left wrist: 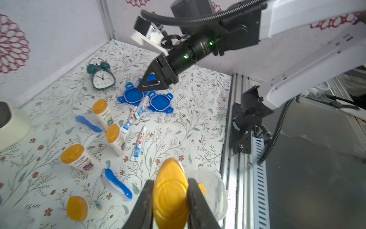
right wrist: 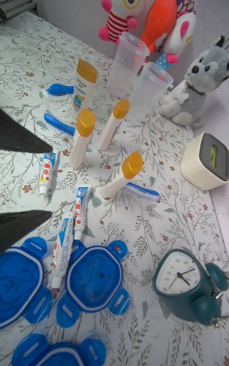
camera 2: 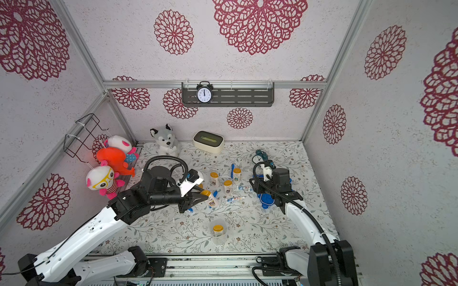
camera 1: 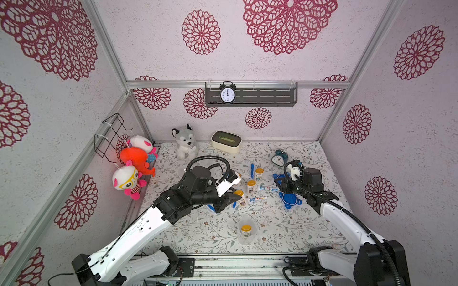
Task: Pack away toiletry kits
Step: Place the toiletry item into the container.
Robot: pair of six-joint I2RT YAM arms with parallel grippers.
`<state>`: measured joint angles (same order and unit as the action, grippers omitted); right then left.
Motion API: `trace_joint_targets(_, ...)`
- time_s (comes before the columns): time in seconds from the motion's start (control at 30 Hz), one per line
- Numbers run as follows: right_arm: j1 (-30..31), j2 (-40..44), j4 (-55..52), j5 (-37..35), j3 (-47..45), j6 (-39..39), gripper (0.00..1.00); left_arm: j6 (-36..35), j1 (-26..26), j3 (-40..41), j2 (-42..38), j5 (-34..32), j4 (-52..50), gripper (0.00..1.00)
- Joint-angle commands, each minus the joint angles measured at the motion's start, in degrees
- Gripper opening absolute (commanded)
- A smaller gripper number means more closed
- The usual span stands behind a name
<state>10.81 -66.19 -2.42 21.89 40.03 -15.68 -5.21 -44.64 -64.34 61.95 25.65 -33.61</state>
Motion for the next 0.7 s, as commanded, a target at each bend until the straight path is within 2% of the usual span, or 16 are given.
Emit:
trace_joint_targets(0.0,-0.9,0.6,0.9,2.8,0.5,-0.8,0.48,-4.0,-1.5,-2.9,0.6,4.1,-3.8,0.23)
trace_joint_targets(0.23,-1.9,1.4,1.1,4.0,-0.1,-0.5,0.48,-6.1,-3.9,-5.2,2.1,5.1,-8.8,0.24)
trace_joint_targets(0.67,-2.3,1.1,1.4,6.2,-0.8,-0.6,0.49,-5.0,-8.5,-5.3,4.2,3.0,-8.4,0.23)
